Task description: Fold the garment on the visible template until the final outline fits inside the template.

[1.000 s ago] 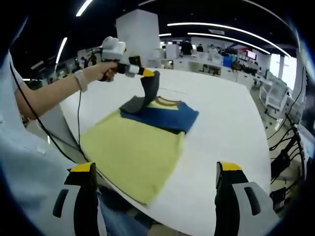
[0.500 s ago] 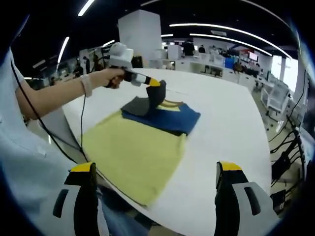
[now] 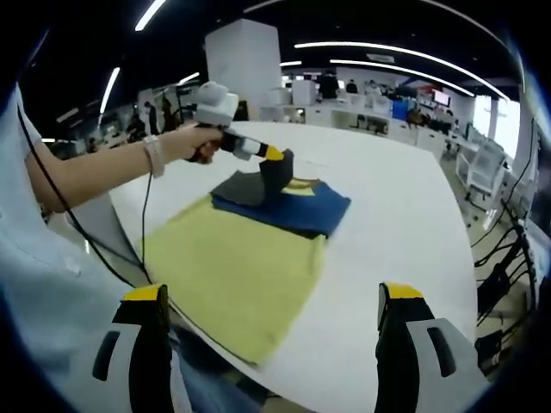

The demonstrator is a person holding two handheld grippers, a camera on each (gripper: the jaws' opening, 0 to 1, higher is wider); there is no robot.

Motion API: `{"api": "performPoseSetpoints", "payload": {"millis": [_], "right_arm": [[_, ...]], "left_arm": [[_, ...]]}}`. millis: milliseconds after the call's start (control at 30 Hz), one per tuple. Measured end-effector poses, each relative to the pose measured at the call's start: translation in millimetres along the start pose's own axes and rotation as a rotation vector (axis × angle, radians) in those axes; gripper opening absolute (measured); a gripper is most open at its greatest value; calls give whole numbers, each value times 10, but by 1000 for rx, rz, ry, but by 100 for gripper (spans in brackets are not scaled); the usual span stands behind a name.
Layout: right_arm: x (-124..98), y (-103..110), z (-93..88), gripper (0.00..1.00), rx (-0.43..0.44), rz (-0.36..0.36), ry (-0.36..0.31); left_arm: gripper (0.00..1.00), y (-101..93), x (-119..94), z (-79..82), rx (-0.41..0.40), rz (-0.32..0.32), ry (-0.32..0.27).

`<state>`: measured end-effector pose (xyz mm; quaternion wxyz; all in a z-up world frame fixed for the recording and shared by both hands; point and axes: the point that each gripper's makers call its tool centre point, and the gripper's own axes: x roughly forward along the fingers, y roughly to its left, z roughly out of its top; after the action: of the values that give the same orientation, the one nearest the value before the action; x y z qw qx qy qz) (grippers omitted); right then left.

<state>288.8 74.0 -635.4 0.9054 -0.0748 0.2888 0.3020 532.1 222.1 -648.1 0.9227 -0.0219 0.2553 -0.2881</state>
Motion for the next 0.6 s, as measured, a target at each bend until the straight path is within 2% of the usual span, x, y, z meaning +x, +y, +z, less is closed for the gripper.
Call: {"api": "performPoseSetpoints", "payload": {"millis": [600], "right_arm": [[56, 7, -6, 100, -10, 17, -3]], "left_arm": [[0, -107, 222, -215, 9, -21, 75]]}}
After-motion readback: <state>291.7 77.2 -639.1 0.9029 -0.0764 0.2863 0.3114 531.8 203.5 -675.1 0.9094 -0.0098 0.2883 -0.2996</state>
